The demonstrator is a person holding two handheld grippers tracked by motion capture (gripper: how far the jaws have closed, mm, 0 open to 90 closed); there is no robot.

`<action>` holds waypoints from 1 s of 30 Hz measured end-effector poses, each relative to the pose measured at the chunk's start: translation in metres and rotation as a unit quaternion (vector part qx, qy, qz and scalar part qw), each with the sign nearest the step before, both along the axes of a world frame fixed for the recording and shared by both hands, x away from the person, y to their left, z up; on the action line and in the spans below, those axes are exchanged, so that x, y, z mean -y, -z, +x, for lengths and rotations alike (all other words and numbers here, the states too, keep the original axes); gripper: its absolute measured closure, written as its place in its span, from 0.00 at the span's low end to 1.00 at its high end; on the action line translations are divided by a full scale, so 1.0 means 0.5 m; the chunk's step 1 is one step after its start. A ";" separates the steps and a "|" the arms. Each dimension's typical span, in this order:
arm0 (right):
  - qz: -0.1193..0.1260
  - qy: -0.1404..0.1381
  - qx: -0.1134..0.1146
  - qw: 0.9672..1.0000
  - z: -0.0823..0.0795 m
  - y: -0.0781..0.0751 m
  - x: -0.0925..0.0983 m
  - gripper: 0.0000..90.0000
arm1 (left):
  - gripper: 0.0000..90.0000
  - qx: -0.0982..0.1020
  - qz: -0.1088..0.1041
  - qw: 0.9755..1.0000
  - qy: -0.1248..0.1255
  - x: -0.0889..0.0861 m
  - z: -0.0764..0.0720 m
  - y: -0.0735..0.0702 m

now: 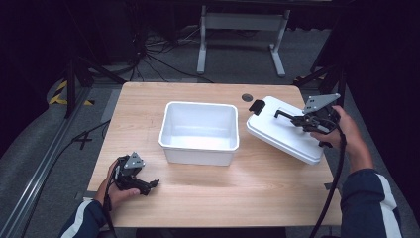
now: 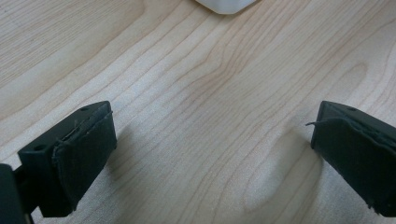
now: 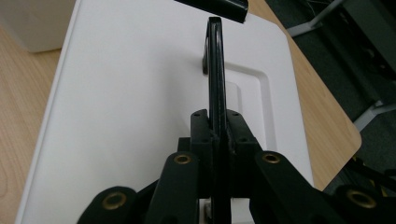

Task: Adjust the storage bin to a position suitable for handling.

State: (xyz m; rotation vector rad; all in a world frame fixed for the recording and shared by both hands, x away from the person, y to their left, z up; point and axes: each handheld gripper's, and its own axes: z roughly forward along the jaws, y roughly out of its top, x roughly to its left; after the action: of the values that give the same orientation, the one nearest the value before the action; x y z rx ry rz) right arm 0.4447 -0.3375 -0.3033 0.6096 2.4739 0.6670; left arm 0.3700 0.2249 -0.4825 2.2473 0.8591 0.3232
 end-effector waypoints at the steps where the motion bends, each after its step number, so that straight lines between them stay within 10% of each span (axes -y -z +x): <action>1: -0.001 0.000 -0.004 1.000 0.005 0.009 0.000 0.94 | 0.01 0.000 0.000 1.000 0.000 0.000 0.000 0.000; 14: -0.013 0.005 -0.046 0.999 0.054 0.114 -0.020 0.94 | 0.01 0.000 0.000 1.000 0.000 0.000 0.000 0.000; 30: -0.022 0.010 -0.063 0.998 0.073 0.161 -0.027 0.93 | 0.00 0.001 0.004 1.000 0.007 0.000 0.003 -0.001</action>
State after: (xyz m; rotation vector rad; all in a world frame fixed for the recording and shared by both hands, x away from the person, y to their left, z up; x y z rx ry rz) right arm 0.4811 -0.3240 -0.3838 0.6776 2.5887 0.5821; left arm 0.3715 0.2251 -0.4822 2.2584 0.8423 0.3232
